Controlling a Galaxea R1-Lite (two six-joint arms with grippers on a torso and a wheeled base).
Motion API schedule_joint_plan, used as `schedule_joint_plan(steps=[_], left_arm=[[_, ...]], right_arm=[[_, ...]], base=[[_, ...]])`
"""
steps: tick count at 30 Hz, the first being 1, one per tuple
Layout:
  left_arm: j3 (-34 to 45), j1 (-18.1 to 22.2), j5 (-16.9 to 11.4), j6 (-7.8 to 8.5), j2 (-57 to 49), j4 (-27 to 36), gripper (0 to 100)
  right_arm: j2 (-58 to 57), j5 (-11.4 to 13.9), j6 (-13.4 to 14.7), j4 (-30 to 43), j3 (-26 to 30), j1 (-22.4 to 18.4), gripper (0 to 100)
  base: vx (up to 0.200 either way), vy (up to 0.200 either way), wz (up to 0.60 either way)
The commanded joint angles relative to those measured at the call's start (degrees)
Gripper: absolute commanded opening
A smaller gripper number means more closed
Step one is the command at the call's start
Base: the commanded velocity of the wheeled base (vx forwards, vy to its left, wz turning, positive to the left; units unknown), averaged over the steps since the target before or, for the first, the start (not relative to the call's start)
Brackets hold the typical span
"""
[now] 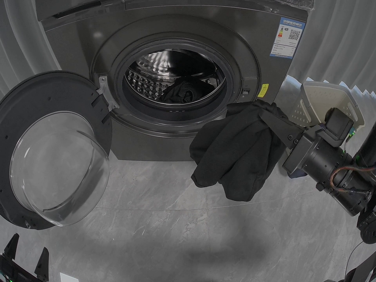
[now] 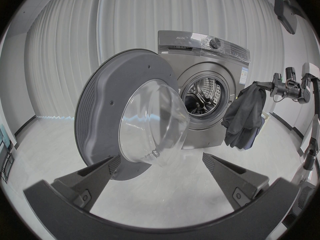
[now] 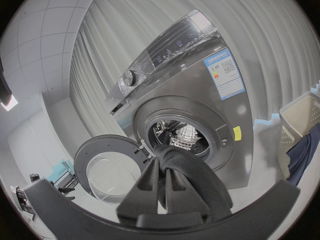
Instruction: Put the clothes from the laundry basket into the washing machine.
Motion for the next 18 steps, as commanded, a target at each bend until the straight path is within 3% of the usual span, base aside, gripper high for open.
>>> schedule_joint_plan(steps=[1,11,13,14,16,17,18], left_arm=[[1.0,0.1,0.1,0.75,-0.7,0.0,100],[1.0,0.1,-0.2,0.84,-0.7,0.0,100],[1.0,0.1,-0.1,1.1,-0.7,0.0,100],[0.3,0.2,-0.5,2.07,-0.8,-1.7,100],[-5.5,0.1,-4.2,1.28,-0.1,-6.9,100],[-9.2,0.0,-7.3,0.84,1.3,-7.7,100],[-9.6,0.1,-7.8,0.84,1.6,-7.6,100]], right_arm=[[2.6,-0.1,0.1,0.3,-2.9,1.0,0],[6.5,-0.4,0.1,-0.5,-6.8,1.3,0],[7.0,-0.9,0.1,-0.5,-6.9,1.3,0],[7.3,-1.4,0.1,-0.5,-7.3,1.3,0],[7.8,-1.6,0.2,-0.5,-8.1,1.8,0],[8.2,-1.6,0.3,-0.5,-8.9,2.0,0],[8.3,-1.6,0.3,-0.5,-9.0,2.1,0]], base=[[0.0,0.0,0.0],[0.0,0.0,0.0],[0.0,0.0,0.0],[0.0,0.0,0.0],[0.0,0.0,0.0],[0.0,0.0,0.0],[0.0,0.0,0.0]])
